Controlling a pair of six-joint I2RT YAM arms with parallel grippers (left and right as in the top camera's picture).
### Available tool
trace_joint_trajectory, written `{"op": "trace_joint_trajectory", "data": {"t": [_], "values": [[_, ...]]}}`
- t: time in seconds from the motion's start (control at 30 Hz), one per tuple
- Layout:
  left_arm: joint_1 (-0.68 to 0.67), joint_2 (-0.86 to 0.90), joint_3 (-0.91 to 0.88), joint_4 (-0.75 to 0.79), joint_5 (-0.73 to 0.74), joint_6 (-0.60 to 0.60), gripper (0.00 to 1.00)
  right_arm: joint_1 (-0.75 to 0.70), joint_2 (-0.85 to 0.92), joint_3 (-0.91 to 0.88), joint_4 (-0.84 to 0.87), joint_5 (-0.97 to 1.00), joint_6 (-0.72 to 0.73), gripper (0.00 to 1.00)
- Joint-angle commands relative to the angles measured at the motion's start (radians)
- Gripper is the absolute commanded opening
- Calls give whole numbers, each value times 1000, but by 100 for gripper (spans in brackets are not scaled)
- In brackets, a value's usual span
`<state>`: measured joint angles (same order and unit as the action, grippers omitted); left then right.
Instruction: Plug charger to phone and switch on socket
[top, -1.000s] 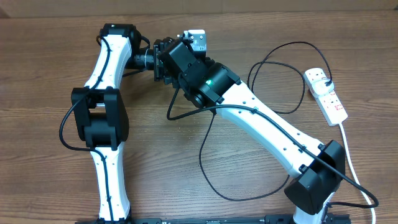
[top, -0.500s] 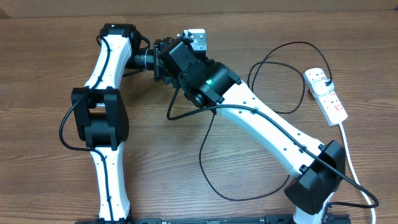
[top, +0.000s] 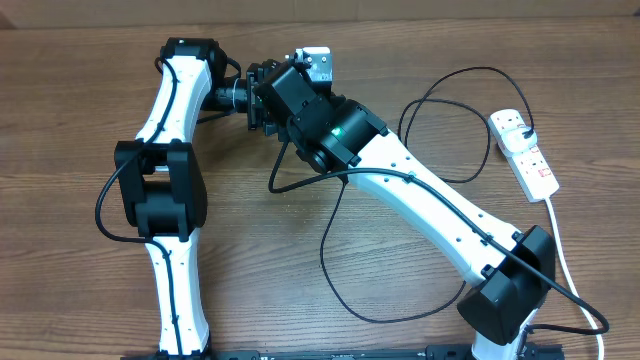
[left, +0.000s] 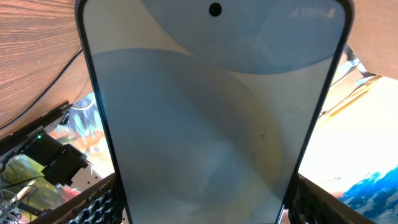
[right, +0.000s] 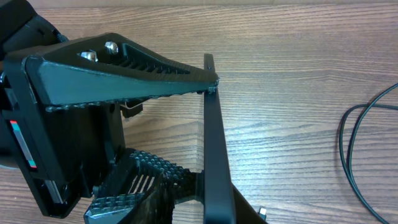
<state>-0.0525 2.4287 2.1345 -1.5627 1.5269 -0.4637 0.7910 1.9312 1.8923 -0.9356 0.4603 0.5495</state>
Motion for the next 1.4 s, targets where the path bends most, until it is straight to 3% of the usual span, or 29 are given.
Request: {"op": "trace_joint_trajectory", "data": {"t": [0.0, 0.9, 1.13, 1.37], "values": [[2, 4, 32, 0, 55, 24, 75, -1, -31, 34, 3, 6, -1, 22], [1, 4, 32, 0, 54, 63, 79, -1, -31, 34, 4, 10, -1, 4], [0, 4, 32, 1, 51, 120, 100, -1, -31, 34, 5, 19, -1, 4], [0, 4, 32, 2, 39, 121, 100, -1, -42, 34, 6, 37, -1, 4]]}}
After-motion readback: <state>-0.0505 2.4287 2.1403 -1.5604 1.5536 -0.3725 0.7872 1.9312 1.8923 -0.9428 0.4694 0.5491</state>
